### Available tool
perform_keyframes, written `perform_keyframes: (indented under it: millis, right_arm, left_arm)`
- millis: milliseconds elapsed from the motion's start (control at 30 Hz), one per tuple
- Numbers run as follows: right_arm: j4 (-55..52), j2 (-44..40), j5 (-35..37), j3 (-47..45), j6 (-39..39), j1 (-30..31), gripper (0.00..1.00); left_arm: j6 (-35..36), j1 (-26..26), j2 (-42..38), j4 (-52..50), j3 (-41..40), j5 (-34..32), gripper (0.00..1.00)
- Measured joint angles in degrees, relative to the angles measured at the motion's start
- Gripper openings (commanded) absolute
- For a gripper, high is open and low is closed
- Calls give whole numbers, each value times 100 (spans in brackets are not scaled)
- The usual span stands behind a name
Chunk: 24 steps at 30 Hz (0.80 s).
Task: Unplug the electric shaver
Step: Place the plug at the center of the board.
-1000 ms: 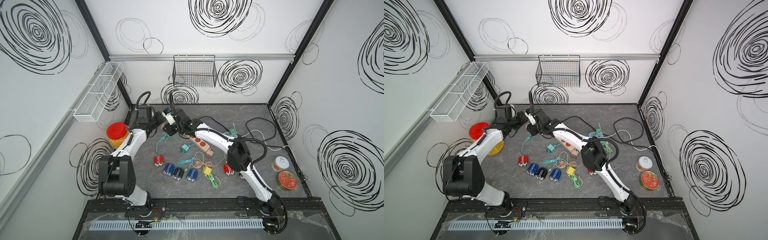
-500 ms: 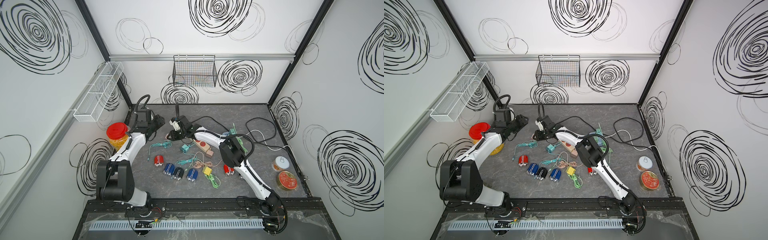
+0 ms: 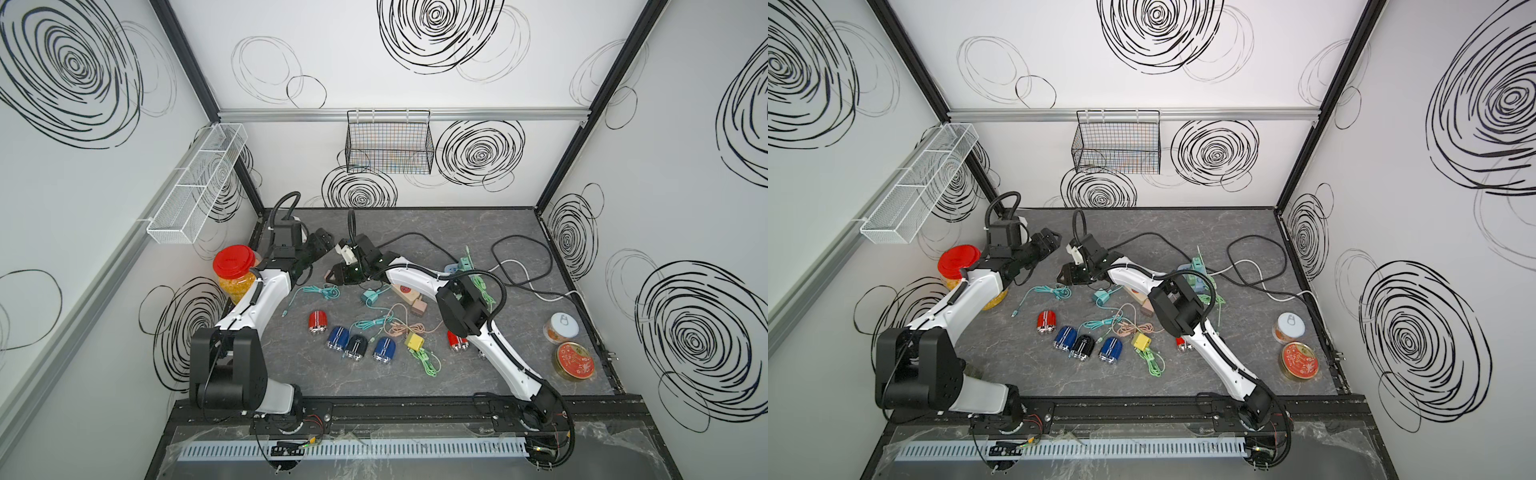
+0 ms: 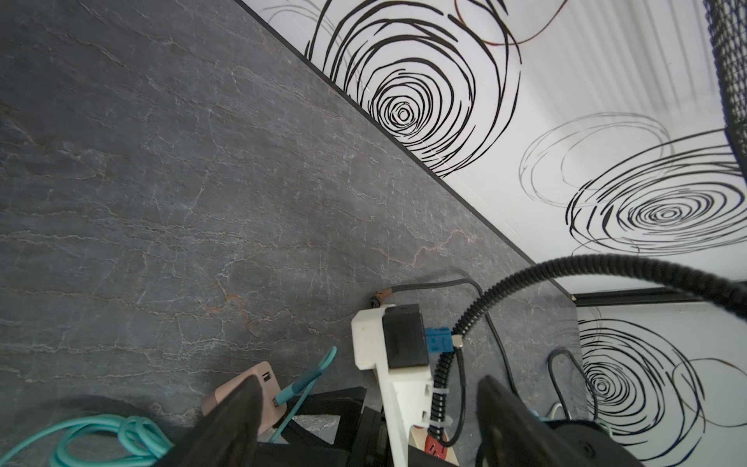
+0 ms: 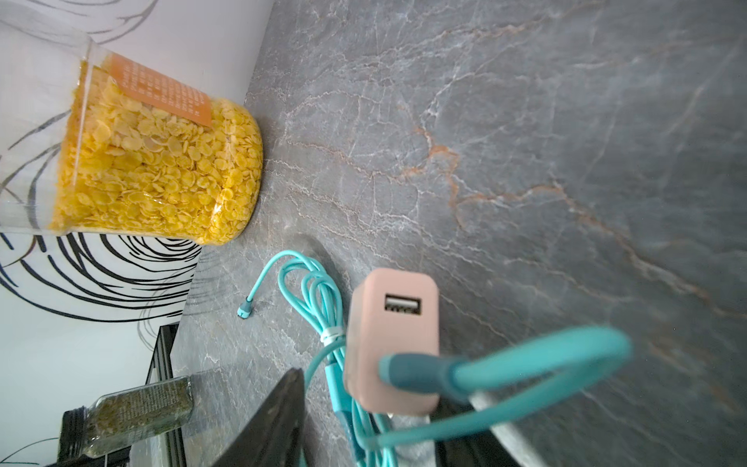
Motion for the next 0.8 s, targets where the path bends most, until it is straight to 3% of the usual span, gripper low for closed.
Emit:
perform_keyframes:
  millis: [67, 600, 800]
  right_arm:
    - [-46, 0, 33, 0, 11, -2, 59]
    - [-1335, -356, 492, -2, -398, -160, 65]
    - [-1480, -1534, 651, -1091, -566, -184, 65]
  left_arm:
    - [-9, -4, -2, 2, -9, 42, 99]
    - [0, -269, -81, 15, -81, 4, 99]
    - [79, -586, -232, -9, -81, -173, 100]
